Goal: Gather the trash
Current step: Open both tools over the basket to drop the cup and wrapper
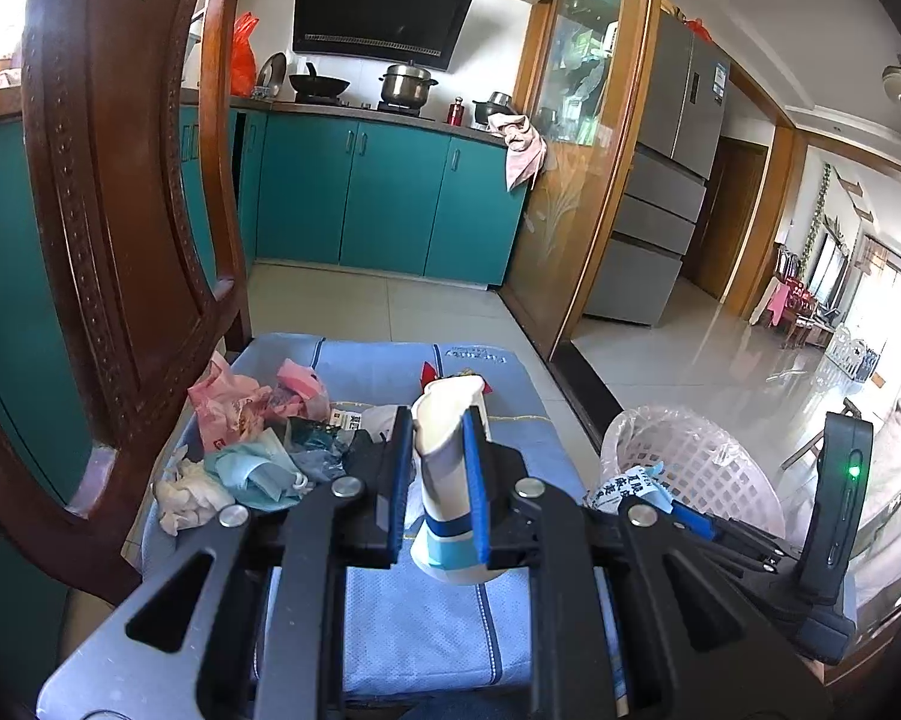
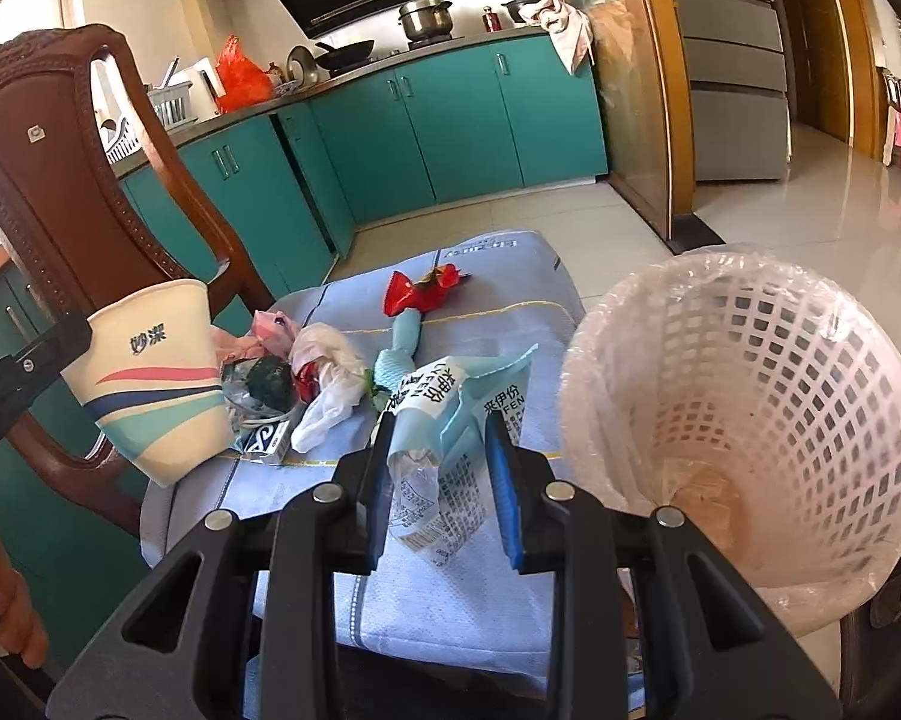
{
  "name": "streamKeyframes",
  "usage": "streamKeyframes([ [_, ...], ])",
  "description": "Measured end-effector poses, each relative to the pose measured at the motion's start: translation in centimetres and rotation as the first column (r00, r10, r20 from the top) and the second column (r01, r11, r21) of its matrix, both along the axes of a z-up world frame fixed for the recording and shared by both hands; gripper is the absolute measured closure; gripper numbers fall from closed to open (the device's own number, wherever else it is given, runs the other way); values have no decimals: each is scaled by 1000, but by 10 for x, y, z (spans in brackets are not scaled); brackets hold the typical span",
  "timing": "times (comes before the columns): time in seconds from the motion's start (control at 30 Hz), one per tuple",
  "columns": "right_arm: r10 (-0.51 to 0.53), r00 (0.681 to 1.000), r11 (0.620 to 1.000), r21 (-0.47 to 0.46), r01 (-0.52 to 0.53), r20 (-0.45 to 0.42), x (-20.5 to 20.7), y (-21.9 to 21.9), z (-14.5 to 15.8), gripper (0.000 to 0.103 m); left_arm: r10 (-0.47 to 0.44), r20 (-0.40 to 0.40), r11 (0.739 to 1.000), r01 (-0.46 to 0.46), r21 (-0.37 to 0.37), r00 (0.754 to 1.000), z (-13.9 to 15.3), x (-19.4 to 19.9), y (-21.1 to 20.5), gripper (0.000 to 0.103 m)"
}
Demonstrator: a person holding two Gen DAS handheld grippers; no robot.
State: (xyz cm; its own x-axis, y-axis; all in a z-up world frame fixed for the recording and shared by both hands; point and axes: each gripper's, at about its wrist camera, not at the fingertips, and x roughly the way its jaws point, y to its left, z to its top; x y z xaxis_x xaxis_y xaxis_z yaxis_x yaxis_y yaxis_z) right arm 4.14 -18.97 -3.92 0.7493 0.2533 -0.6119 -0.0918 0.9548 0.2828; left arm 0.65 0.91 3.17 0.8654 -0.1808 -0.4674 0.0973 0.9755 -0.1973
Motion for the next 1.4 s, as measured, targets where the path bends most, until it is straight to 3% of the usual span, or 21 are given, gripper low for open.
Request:
streamKeyframes([
  [0.23, -9, 1000, 1000, 9, 9, -5, 1, -2, 6, 73, -14, -30, 1000, 13, -14, 999, -3, 6, 2, 85],
  [0.4, -109, 991, 994, 30, 107, 75, -12, -52, 38, 73, -82, -15, 996, 81, -29, 997, 9, 18, -16, 85],
  [0.53, -254, 963, 967, -9, 256, 93, -27, -114, 43, 73, -224, -6, 969, 222, -106, 975, 21, 41, -47, 85],
  [0.63, -344, 937, 938, -12, 345, 51, -28, -161, 31, 72, -341, 12, 930, 339, -144, 940, 24, 62, -87, 85],
  [0.73, -374, 927, 927, -42, 373, -30, -16, -184, 13, 43, -461, -87, 879, 442, -179, 883, 4, 97, -142, 77],
  [0.77, -378, 924, 926, -40, 376, -61, -12, -191, 6, 35, -471, -119, 875, 447, -184, 874, -5, 104, -154, 75],
  [0.8, -382, 921, 924, -25, 382, -75, -12, -195, 2, 33, -476, -161, 873, 443, -203, 865, -19, 115, -165, 66],
  [0.83, -383, 920, 924, -5, 383, -79, -13, -198, -2, 29, -476, -180, 873, 436, -219, 861, -26, 120, -169, 50],
  [0.9, -384, 921, 922, 19, 386, -74, -17, -203, -7, 25, -453, -217, 882, 398, -254, 865, -40, 127, -167, 38],
  [0.97, -382, 922, 923, 27, 385, -66, -17, -204, -8, 24, -410, -197, 903, 365, -227, 891, -39, 124, -153, 32],
  [1.0, -376, 924, 925, 33, 379, -64, -15, -202, -8, 24, -371, -186, 922, 338, -187, 910, -34, 121, -146, 28],
  [1.07, -357, 933, 933, 37, 359, -52, -9, -194, -4, 24, -221, -135, 975, 219, -24, 966, -12, 113, -124, 26],
  [1.13, -308, 951, 951, 24, 309, -37, 6, -177, 10, 24, -108, -68, 988, 114, 100, 992, 14, 110, -107, 26],
  [1.2, -239, 971, 971, 13, 240, -16, 27, -158, 32, 24, -21, 20, 975, 16, 221, 1000, 76, 122, -86, 25],
  [1.3, -131, 991, 991, 20, 131, 25, 59, -126, 82, 19, 68, 106, 973, -89, 211, 992, 154, 129, -50, 6],
  [1.33, -107, 993, 994, 43, 105, 42, 65, -118, 93, 18, 92, 126, 974, -116, 196, 988, 167, 126, -38, 5],
  [1.4, -66, 993, 996, 67, 59, 98, 64, -94, 108, 11, 104, 133, 975, -128, 183, 986, 165, 113, -20, 3],
])
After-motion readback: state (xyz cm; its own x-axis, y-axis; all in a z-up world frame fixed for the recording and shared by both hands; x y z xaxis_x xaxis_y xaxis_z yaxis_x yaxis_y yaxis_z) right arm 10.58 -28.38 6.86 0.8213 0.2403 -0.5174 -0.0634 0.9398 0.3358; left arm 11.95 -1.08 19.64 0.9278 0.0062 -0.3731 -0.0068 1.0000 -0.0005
